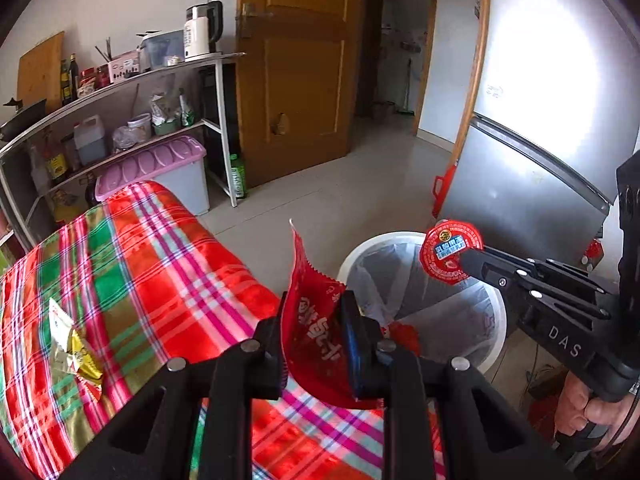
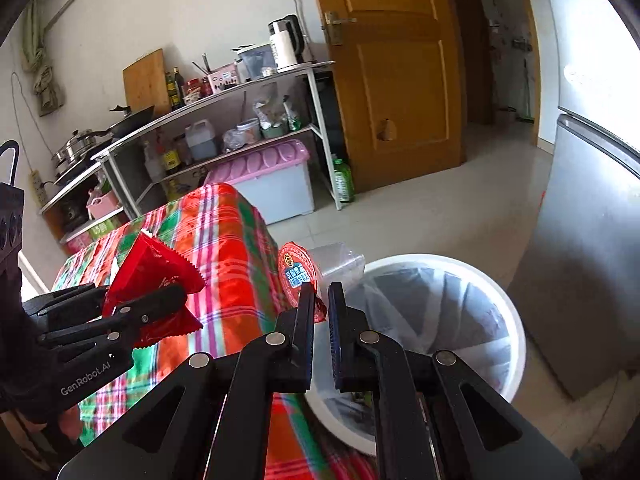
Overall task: Collect trash
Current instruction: 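Lift the red bag and red sauce cup, carry them to the bin, open both tools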
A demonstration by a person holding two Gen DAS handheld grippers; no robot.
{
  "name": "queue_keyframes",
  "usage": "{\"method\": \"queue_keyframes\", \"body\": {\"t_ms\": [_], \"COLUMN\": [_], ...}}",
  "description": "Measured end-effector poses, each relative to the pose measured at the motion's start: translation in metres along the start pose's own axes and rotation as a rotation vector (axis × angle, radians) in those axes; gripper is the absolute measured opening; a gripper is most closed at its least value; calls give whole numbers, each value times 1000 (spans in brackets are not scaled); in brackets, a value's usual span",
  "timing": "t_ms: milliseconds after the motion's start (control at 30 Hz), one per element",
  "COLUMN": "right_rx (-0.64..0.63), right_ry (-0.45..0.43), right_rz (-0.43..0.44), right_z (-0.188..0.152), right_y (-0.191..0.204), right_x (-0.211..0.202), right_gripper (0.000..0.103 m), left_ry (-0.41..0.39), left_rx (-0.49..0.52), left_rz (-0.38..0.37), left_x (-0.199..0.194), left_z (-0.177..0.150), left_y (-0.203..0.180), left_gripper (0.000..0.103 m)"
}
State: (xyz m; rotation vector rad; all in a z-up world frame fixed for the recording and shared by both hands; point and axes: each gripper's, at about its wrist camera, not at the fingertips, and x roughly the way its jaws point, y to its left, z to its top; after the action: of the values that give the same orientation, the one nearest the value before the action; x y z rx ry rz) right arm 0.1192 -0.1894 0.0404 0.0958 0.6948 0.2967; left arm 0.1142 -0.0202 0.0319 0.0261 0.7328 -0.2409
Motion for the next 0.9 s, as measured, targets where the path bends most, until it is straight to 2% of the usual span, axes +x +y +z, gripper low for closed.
{"method": "queue_keyframes", "body": {"t_ms": [100,233,400,700,900], "right_rx": [21,44,56,80,87], "right_ry": [3,19,55,129,162], "right_rz": [-39,-86,-131,-148,-135], "right_z": [-4,-10,-18,-33,-38], "right_y": [-21,-47,-71,-96,-98], "right_x": [-5,-7,-4,16,24], "right_gripper": [7,7,7,7,7], "left_ry": [11,15,49,108,133], "left_rx": [26,81,84,87,71], "left_rz": [-29,-21,-54,-52,-42], "left_x": [11,25,42,70,79], "left_z": [5,7,10,4,2], "left_y": [-21,-50,-70,-82,-80], "left_gripper": [23,24,24,25,27]}}
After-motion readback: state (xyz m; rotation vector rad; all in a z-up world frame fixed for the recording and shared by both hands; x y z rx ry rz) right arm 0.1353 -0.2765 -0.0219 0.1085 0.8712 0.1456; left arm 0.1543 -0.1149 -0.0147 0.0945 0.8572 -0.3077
